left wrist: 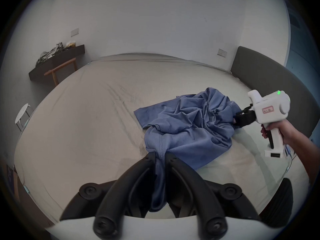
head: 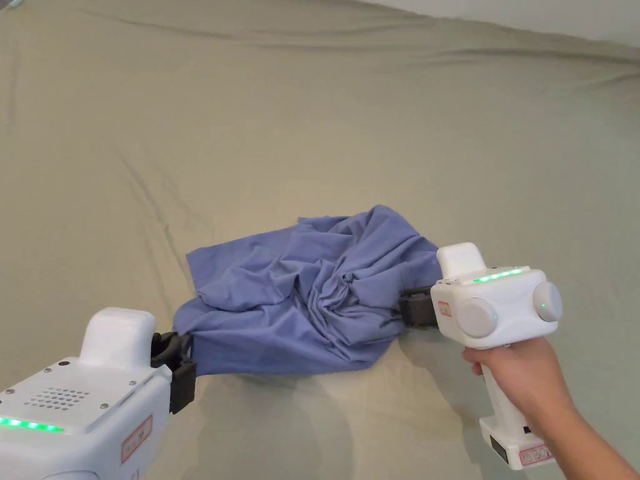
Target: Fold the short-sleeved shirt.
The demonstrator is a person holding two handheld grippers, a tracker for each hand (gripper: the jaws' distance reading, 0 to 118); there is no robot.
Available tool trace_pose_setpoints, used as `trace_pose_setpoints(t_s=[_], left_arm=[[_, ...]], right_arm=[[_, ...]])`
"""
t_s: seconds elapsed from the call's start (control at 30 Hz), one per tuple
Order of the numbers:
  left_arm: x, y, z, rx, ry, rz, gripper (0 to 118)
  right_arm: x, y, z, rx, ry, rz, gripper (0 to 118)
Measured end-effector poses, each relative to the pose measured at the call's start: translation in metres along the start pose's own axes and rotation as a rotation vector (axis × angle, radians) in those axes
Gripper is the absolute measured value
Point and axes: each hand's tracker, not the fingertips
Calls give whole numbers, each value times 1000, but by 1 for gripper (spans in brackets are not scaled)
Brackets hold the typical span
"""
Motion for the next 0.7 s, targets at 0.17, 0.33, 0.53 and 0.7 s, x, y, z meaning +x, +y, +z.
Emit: trace_pose_setpoints(t_s=[0.17,0.33,0.53,0.7], left_arm=[[0,-9,-11,-31,22,-19,7],[-5,-10,-14,-38,17,24,7],[-14,19,14,79,-6,44,7],[-32,62,50,223,23,65,7]], right_arm=[[5,0,-9,15,135,-55,60],[12,-2,-16,41,131,12,19],[32,2,67,211,166,-115,19],[47,8,164,372,130,-129,19]])
